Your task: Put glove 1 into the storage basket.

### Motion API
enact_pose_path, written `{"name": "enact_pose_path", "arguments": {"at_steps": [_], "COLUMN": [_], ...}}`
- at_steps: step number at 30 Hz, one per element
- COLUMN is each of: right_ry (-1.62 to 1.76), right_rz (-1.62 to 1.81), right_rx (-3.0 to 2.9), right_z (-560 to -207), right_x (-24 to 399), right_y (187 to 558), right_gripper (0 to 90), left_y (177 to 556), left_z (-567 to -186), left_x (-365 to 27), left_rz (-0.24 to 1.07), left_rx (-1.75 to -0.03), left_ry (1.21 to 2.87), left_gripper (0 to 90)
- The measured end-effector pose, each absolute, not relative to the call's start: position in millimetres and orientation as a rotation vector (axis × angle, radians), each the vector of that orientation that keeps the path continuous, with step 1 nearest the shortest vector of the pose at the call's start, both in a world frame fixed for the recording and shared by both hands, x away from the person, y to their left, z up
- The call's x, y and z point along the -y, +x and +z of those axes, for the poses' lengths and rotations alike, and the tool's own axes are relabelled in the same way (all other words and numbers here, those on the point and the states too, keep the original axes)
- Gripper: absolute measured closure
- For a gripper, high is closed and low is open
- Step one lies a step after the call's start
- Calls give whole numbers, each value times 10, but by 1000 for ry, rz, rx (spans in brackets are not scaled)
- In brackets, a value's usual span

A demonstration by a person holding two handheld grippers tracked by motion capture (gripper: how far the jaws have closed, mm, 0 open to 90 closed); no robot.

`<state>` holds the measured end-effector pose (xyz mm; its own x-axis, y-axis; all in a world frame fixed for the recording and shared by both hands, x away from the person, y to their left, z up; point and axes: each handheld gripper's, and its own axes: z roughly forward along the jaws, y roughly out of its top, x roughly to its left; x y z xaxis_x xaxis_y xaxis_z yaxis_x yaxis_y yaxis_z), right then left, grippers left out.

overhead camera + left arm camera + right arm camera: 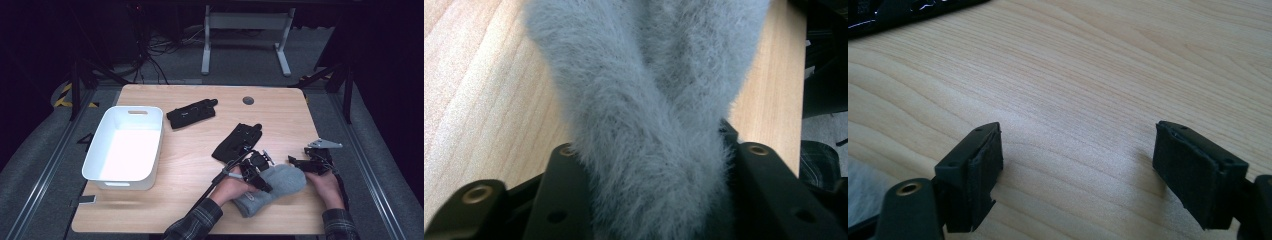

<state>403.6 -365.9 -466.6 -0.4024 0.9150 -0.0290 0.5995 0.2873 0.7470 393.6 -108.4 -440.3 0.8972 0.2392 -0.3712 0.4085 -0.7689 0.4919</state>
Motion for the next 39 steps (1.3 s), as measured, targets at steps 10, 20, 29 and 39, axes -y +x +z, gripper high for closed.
{"name": "enact_pose_path", "arguments": {"at_steps": [10,20,29,39], "right_ry": [1354,1354,1359,1361], "right_rz": [922,920,917,915], "right_rx": [-2106,-2106,-2104,-2102], "right_z": [-4666,-4666,-4666,-4667], "right_x": [3658,3657,3657,3657], "right_y": [4035,4035,4036,4039], "right_gripper": [204,203,192,186], "left_y": [3912,3988,4058,4128], "left_z": [-4254,-3944,-3731,-3481], "left_x": [1002,673,365,34], "left_rz": [-333,-290,-220,-155], "left_rx": [-458,-484,-545,-604], "left_ry": [2452,2385,2346,2309], "left_gripper": [637,635,635,631]}}
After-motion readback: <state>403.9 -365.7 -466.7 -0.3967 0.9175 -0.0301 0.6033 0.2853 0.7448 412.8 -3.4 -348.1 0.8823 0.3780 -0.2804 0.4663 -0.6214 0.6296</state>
